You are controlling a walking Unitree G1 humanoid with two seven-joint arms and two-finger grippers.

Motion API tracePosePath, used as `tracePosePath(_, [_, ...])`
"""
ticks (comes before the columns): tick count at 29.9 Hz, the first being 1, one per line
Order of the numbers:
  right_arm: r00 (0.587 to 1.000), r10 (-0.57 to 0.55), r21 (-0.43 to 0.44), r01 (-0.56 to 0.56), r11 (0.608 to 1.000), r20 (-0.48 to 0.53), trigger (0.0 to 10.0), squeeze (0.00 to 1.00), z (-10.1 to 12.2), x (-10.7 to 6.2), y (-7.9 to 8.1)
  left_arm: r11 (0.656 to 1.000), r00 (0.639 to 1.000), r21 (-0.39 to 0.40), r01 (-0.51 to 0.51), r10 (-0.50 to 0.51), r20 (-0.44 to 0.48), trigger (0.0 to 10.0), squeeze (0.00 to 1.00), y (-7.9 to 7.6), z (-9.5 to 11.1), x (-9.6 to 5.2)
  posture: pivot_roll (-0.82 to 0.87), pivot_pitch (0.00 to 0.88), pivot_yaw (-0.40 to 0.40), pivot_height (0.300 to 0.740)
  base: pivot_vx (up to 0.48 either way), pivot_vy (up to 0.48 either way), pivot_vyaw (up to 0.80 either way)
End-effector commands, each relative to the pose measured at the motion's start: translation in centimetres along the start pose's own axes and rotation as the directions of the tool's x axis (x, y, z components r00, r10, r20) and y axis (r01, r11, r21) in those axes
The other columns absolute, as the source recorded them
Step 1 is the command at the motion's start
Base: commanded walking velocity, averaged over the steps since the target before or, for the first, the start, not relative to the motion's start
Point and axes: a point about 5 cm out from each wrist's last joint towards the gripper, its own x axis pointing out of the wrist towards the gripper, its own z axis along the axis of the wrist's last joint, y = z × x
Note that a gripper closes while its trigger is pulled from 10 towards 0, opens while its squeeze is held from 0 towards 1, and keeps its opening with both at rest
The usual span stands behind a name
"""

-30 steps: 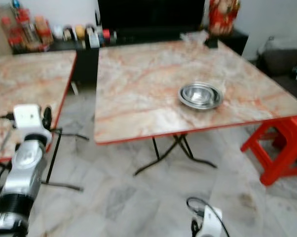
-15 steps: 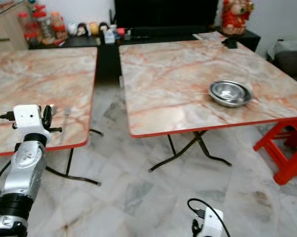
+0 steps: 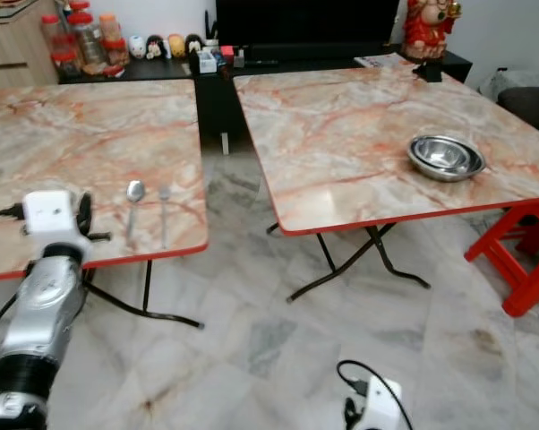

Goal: Setting the table

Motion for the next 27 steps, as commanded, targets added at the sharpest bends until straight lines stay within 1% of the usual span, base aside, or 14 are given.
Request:
tracePosePath(1, [1.000,-0.026,-0.002,0.026,1.000,0.004,10.0,0.00,0.2,-0.1,-0.9,1.000,0.999,0.002,0.031,-0.031,0.023,10.0,0.00,-1.0,0.6,0.2,0.02,0.000,0.006,0.728,0.000,0.304,0.00])
tracePosePath(6, [1.000,-0.024,-0.010,0.024,1.000,0.005,10.0,0.00,0.2,0.0,-0.9,0.999,0.999,0.003,0.033,-0.033,0.019,10.0,0.00,-1.0,0.6,0.2,0.02,0.000,0.008,0.728,0.000,0.372,0.00])
tracePosePath(11, [1.000,-0.020,-0.013,0.020,1.000,0.005,10.0,0.00,0.3,0.0,-0.8,1.000,1.000,0.009,0.021,-0.022,0.008,10.0,0.00,-0.6,0.1,-0.1,0.03,0.000,0.007,0.728,0.000,0.387,0.00])
tracePosePath(14, [1.000,-0.017,-0.013,0.017,1.000,0.004,10.0,0.00,0.2,0.0,-0.7,0.999,0.999,0.043,0.010,-0.008,-0.038,10.0,0.00,0.0,-1.4,-0.9,0.03,0.000,0.011,0.728,0.000,0.379,0.00])
tracePosePath(15, [1.000,-0.016,-0.012,0.016,1.000,0.004,10.0,0.00,0.2,0.0,-0.6,0.998,0.997,0.066,0.013,-0.008,-0.071,10.0,0.00,0.3,-2.4,-1.3,0.04,0.000,0.012,0.728,0.000,0.000,0.00])
tracePosePath(16, [1.000,-0.016,-0.012,0.016,1.000,0.004,10.0,0.00,0.2,0.0,-0.6,0.998,0.997,0.066,0.013,-0.008,-0.071,10.0,0.00,0.3,-2.4,-1.3,0.04,0.000,0.012,0.728,0.000,0.000,0.00])
tracePosePath(19, [1.000,-0.013,-0.007,0.013,1.000,0.004,10.0,0.00,0.3,0.0,-0.4,0.991,0.983,0.131,0.038,-0.014,-0.183,10.0,0.00,0.8,-5.4,-2.8,0.04,0.000,0.016,0.728,0.000,0.000,0.00])
tracePosePath(20, [1.000,-0.013,-0.007,0.013,1.000,0.004,10.0,0.00,0.3,0.0,-0.4,0.991,0.983,0.131,0.038,-0.014,-0.183,10.0,0.00,0.8,-5.4,-2.8,0.04,0.000,0.016,0.728,0.000,0.000,0.00])
tracePosePath(22, [1.000,-0.012,-0.005,0.012,1.000,0.002,10.0,0.00,0.2,0.0,-0.4,0.987,0.957,0.143,0.069,-0.025,-0.289,10.0,0.00,0.9,-8.0,-4.4,0.04,0.000,0.016,0.728,0.000,0.000,0.00])
tracePosePath(24, [1.000,-0.012,-0.005,0.012,1.000,0.002,10.0,0.00,0.2,0.0,-0.4,0.987,0.957,0.143,0.069,-0.025,-0.289,10.0,0.00,0.9,-8.0,-4.4,0.04,0.000,0.016,0.728,0.000,0.000,0.00])
tracePosePath(25, [1.000,-0.011,-0.004,0.011,1.000,0.002,10.0,0.00,0.2,0.0,-0.3,0.988,0.936,0.132,0.080,-0.029,-0.350,10.0,0.00,1.0,-9.4,-5.4,0.04,0.000,0.016,0.728,0.000,0.000,0.00])
tracePosePath(26, [1.000,-0.011,-0.004,0.011,1.000,0.002,10.0,0.00,0.2,0.0,-0.3,0.988,0.936,0.132,0.080,-0.029,-0.350,10.0,0.00,1.0,-9.4,-5.4,0.04,0.000,0.016,0.728,0.000,0.000,0.00])
tracePosePath(27, [1.000,-0.011,-0.003,0.011,1.000,0.001,10.0,0.00,0.2,0.0,-0.3,0.988,0.904,0.126,0.095,-0.032,-0.426,10.0,0.00,1.1,-11.1,-6.8,0.05,0.000,0.012,0.728,0.000,0.000,0.00])
